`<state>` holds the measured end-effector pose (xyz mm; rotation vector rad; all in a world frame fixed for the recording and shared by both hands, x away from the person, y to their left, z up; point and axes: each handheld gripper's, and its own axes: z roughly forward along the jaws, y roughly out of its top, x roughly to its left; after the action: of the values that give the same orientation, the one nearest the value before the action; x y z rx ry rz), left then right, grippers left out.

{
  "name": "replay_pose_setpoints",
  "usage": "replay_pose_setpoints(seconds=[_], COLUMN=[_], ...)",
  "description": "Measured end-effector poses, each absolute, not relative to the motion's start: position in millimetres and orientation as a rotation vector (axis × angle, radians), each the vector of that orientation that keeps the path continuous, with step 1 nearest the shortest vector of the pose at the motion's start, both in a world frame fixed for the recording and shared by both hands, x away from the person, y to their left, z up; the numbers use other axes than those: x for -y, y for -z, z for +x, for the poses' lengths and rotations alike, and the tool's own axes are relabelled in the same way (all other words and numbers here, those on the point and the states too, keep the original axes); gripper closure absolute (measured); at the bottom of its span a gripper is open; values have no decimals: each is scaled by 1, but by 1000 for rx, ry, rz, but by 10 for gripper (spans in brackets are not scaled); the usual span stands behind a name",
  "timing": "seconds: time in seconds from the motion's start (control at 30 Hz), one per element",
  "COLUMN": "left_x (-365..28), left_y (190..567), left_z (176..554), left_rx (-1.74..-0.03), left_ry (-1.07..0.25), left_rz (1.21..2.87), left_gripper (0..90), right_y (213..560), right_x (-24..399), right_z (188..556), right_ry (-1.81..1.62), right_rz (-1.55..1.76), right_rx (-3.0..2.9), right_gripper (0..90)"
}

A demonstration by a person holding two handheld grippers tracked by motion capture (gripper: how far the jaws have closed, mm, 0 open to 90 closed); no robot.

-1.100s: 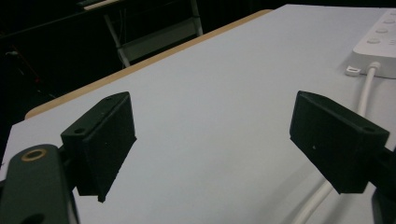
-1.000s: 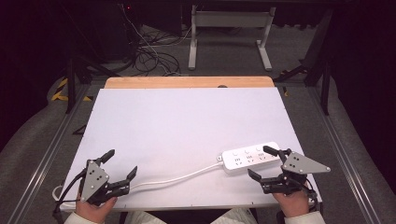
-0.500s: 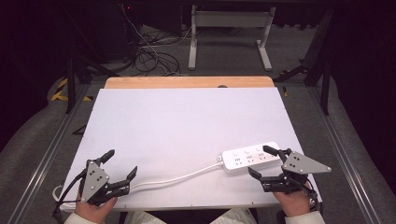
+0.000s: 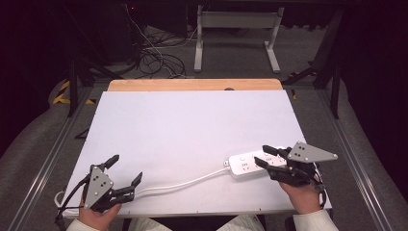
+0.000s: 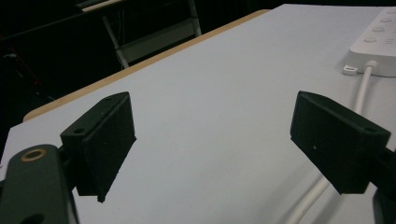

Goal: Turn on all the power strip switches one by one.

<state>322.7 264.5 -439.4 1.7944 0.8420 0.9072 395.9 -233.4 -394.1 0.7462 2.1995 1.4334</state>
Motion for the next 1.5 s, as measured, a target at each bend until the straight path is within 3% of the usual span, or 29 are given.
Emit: replay_pose_setpoints(seconds=[0.13,0.2,0.23,0.27,0.3,0.33,0.93,1.5], left_x=[-265,-265,-264,-264,-264,-264,-263,-264], left_y=[439,439,439,439,439,439,440,440], left_z=[323,323,323,323,323,323,323,324], left_rx=[-841,-837,-835,-834,-833,-831,-832,-828], left_ry=[-906,-903,-903,-905,-909,-909,-903,-912], left_rz=[1795,1795,1796,1796,1797,1798,1805,1812], left_gripper=[144,143,143,143,143,143,145,146], right_y=[393,393,393,393,393,394,405,428], right_x=[227,219,219,214,214,209,193,173], right_z=[403,409,409,414,414,417,443,467], right_ry=[-1418,-1410,-1410,-1392,-1392,-1369,-1294,-950], right_rz=[806,829,829,822,822,815,874,961], right_rx=[-2204,-2222,-2222,-2249,-2249,-2267,-2343,-2520], right_gripper=[611,750,750,838,838,900,900,900])
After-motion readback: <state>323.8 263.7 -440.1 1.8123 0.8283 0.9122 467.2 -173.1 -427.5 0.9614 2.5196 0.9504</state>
